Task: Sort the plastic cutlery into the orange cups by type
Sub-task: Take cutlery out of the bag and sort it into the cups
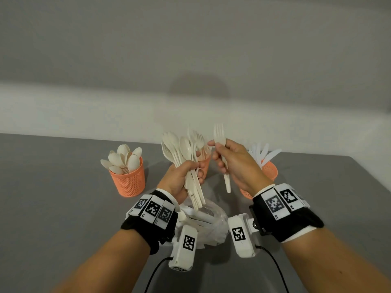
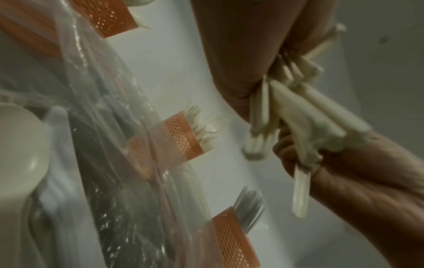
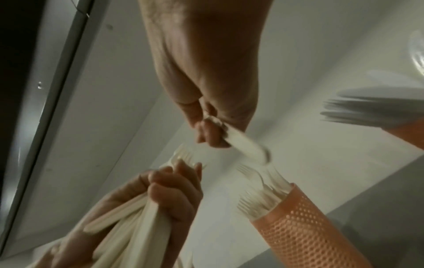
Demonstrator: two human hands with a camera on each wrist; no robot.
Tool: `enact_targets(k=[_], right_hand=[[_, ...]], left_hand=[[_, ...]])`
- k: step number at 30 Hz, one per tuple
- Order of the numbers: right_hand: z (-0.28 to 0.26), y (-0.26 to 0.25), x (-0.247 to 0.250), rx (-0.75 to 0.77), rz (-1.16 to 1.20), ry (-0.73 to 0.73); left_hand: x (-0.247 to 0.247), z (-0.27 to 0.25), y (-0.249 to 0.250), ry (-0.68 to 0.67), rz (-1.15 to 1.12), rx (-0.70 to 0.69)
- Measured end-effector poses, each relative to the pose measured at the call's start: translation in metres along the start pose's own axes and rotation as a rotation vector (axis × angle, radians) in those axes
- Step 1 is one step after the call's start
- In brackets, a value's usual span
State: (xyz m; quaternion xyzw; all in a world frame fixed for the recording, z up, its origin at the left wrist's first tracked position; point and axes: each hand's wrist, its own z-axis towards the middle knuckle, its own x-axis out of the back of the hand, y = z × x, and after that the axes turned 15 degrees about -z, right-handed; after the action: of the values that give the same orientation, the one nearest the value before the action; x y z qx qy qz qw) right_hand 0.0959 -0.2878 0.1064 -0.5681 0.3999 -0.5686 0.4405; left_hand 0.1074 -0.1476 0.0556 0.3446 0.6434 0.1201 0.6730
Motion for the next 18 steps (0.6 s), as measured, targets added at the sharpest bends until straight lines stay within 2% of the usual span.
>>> enact_targets(k=[1,4,6,10,14,18], right_hand=[[-0.002,-0.002,0.000,0.002,-0.019,0.001],[-0.007,-0.002,-0.009,-0.021,-0.061,-0.149],[-0.004,0.002,-0.015,-0.055,-0.080,-0.195],[0.000,0.006,-0.025,-0.131,-0.035,-0.121],[0.003,0.010,-0.033,-0.087,-0.035,-0.024],[0.005,0.010,-0.042,-0.056,-0.070,0.029]], left_hand=[[0.000,0.000,0.001,0.009,0.004,0.010],[-0.004,-0.003,-0.002,0.016,0.112,0.040],[-0.008,-0.005,-0.006,0.015,0.161,0.045],[-0.013,-0.008,-0.006,0.025,0.191,0.012],[-0.008,-0.010,-0.004,0.065,0.189,-0.033],[-0.007,-0.012,-0.002,0.036,0.174,-0.023]])
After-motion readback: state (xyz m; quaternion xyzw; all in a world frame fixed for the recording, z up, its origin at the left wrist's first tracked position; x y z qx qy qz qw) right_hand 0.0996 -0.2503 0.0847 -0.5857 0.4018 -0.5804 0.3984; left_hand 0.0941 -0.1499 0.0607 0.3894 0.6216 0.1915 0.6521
